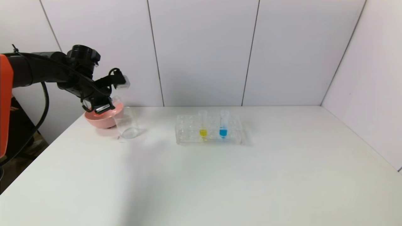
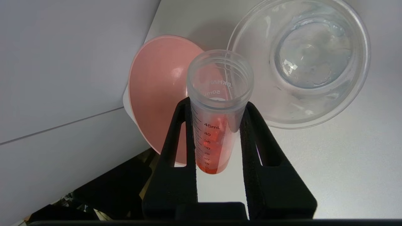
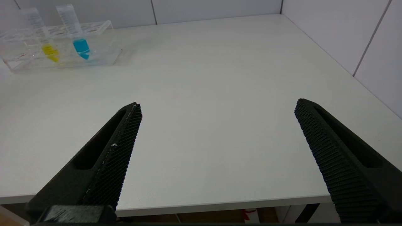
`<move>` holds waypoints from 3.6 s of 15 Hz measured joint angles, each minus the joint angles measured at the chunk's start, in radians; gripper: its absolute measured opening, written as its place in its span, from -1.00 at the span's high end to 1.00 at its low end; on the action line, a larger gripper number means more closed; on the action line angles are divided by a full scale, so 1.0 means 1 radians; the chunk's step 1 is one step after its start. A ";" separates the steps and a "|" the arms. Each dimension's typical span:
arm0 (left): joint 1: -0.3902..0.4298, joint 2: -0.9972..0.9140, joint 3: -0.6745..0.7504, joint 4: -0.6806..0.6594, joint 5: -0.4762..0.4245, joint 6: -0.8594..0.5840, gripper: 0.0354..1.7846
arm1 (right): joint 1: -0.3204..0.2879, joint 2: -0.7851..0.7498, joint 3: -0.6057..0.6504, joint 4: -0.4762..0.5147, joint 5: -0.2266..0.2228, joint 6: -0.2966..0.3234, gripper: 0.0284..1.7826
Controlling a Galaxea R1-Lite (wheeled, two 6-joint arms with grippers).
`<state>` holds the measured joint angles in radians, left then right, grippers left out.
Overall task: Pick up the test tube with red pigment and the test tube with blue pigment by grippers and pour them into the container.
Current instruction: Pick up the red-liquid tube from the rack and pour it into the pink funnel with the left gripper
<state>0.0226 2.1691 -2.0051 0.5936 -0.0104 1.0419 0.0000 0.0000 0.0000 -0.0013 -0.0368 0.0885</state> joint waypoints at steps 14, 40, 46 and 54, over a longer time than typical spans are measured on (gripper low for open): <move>-0.053 0.009 0.000 0.026 0.134 0.036 0.55 | 0.000 0.000 0.000 0.000 0.000 0.000 -0.99; -0.104 -0.011 0.000 0.095 0.368 0.076 0.55 | 0.000 0.000 0.000 0.000 0.000 0.000 -0.99; -0.123 0.000 0.000 0.093 0.480 0.092 0.55 | 0.000 0.000 0.000 0.000 0.000 0.000 -0.99; -0.146 0.016 0.000 0.089 0.551 0.110 0.55 | 0.000 0.000 0.000 0.000 0.000 0.000 -0.99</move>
<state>-0.1234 2.1855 -2.0055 0.6830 0.5411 1.1521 0.0000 0.0000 0.0000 -0.0013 -0.0368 0.0885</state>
